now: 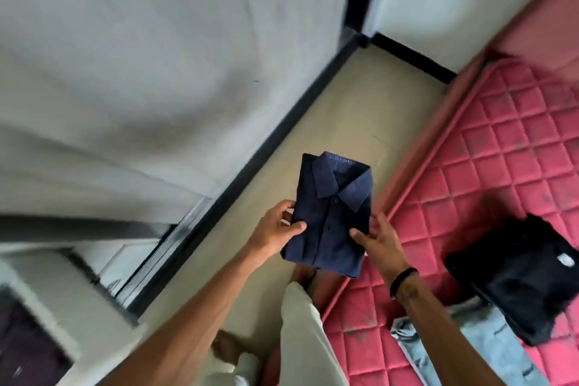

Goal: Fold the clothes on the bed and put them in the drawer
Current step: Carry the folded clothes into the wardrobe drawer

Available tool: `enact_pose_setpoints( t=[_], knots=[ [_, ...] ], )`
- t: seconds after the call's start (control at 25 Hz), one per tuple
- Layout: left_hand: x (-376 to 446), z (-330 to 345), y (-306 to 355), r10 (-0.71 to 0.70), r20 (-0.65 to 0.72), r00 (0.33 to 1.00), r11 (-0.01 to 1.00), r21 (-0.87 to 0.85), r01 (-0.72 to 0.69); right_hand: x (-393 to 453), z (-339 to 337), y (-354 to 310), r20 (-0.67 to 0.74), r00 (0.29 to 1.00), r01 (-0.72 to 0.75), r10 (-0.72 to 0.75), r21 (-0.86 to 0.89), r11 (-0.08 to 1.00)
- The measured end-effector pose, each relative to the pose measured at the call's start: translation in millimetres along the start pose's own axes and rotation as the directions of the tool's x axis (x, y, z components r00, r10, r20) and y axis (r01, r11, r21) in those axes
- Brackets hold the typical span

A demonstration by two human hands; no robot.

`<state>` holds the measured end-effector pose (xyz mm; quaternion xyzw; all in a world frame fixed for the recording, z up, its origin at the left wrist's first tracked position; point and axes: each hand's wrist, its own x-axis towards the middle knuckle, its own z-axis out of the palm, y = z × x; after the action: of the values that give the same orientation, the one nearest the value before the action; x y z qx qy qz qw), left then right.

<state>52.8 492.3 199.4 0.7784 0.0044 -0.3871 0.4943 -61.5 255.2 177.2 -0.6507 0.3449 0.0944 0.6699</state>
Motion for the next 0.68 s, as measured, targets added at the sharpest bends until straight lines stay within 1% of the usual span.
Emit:
enact_pose_setpoints(
  t=[0.12,0.2,0.28,0.4,0.52,0.68],
  knots=[
    [-100,-78,-41,0.027,-0.152,0.988,0.998,-0.057,-0.036,-51,87,-34,0.221,0.973,0.105,-0.072,-0.139,0.985],
    [-168,-111,-72,0.014,-0.267,0.964,0.993,-0.111,-0.045,-84,142,-51,0.319,0.940,0.194,-0.119,-0.216,0.957],
    [-238,-136,-101,-0.013,-0.401,0.916,0.981,-0.183,-0.067,-127,200,-64,0.413,0.900,0.263,-0.137,-0.266,0.927],
    [-336,-175,-137,-0.074,-0.572,0.817,0.956,-0.275,-0.105,-199,285,-80,0.551,0.824,0.332,-0.131,-0.284,0.900],
    [-410,-207,-175,-0.147,-0.660,0.737,0.930,-0.346,-0.125,-260,356,-86,0.649,0.754,0.380,-0.099,-0.308,0.872],
    [-476,-240,-222,-0.244,-0.731,0.637,0.898,-0.419,-0.136,-309,439,-76,0.722,0.688,0.425,-0.065,-0.330,0.843]
  ],
)
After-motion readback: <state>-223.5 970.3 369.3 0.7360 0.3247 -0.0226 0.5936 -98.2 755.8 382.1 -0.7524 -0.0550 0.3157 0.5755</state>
